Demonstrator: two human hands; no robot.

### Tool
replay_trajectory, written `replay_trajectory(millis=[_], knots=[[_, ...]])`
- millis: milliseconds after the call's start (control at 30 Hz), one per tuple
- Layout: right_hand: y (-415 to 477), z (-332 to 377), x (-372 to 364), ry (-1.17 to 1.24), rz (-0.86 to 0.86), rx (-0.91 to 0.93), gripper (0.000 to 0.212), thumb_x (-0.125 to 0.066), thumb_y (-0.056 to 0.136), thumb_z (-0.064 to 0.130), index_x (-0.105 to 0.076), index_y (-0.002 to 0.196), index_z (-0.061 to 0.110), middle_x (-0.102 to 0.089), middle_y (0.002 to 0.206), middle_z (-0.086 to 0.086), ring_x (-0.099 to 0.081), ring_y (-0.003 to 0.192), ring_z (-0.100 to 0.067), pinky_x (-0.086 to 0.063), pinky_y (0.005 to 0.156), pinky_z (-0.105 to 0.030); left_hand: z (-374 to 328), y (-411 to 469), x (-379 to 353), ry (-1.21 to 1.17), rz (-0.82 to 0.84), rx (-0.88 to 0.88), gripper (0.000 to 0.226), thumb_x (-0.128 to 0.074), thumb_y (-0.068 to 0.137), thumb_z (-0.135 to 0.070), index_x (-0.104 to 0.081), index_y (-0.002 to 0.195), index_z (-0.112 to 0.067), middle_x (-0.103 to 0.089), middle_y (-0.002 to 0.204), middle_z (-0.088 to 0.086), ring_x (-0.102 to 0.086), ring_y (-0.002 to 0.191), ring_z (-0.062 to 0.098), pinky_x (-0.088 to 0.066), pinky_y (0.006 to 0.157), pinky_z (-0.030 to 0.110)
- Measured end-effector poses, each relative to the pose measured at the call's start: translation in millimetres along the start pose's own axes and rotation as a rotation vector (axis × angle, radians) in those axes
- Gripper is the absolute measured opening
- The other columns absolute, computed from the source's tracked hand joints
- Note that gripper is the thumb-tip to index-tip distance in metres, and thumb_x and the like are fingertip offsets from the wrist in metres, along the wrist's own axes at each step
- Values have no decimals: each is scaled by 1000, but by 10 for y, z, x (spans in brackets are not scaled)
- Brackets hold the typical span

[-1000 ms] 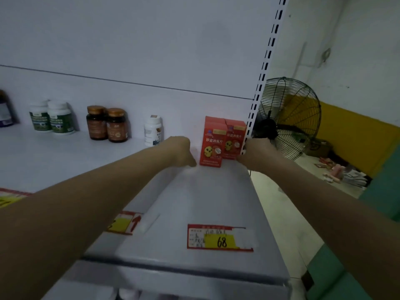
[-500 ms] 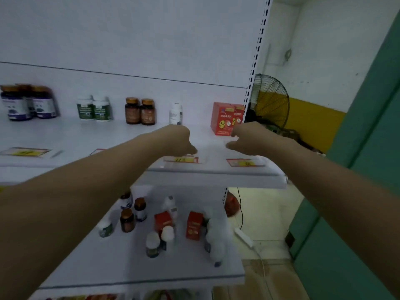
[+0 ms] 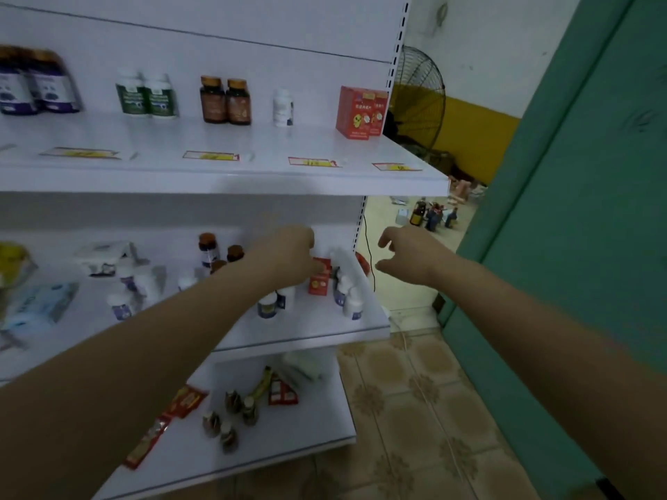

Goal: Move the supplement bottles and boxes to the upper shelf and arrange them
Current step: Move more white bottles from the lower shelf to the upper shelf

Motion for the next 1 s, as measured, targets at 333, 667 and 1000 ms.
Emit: replay_trajectory(millis=[333,667,1000], knots=[[323,-680,-1150,105,247,-97,64,-62,88,26,-32,143,13,-44,136,-16,-49,119,-30,-40,83,-27,723,493,-1143,-63,99,234,44,-62,86,-21,-51,123,-1,-53,124,18,-53,110,31,-43,89,32],[1109,-1075,-2182,209,344,-153,76,-64,86,22,-21,147,9,-45,132,-20,-49,117,-34,-41,90,-33,1481,1016,-1824,-147,69,566,68,-70,81,-19,-34,134,3,-40,135,25,-43,123,37,-38,98,39],[1695,-209,-2653,199,-87,334,53,-65,78,8,-51,129,2,-54,128,-18,-50,116,-38,-42,99,-47,1884,1667,-2117,-400,-75,566,81,-71,80,-15,-24,146,-10,-31,151,12,-33,137,29,-28,111,36]])
Point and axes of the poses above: each hand's wrist, its own y-axis towards the middle knuckle, its own x-axis out of the back of the hand, z = x × y, the point moved 3 cm from there along y, towards the middle knuckle
